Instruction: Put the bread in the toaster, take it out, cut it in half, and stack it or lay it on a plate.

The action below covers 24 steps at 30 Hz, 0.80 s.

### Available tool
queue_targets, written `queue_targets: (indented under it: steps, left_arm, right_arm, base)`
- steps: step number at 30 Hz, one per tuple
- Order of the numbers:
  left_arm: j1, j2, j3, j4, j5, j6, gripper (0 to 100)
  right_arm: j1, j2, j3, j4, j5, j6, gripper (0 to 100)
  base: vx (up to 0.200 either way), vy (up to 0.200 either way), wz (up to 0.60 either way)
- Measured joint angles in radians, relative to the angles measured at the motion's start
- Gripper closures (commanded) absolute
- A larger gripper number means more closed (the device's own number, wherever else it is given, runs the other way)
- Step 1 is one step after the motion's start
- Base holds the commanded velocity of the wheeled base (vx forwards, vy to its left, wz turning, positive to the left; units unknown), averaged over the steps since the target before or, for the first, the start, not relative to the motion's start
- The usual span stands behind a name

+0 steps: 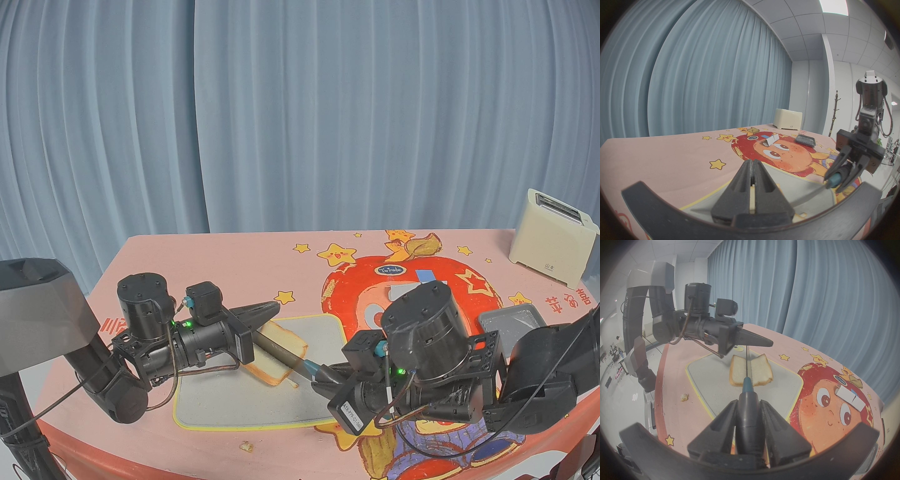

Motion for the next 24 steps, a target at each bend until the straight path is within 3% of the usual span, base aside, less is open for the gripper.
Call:
queue_targets:
  steps: [8,16,24]
  left_arm:
    - [0.000,-0.114,0.020,-0.012,0.001,-0.020,100]
    - [0.000,-0.133,0.065,-0.021,0.001,0.020,100]
    - [-0.002,-0.103,0.068,-0.021,0.002,0.039,100]
  right_arm:
    - [-0.003,-0.005,-0.012,-0.009,0.002,0.009,100]
    - [-0.004,-0.005,-0.020,-0.011,0.004,0.019,100]
    - [-0.006,0.000,-0.019,-0.010,0.006,0.019,100]
  base:
    - [0.000,0.000,0.00]
    - [0.000,0.000,0.00]
    - [0.000,0.000,0.00]
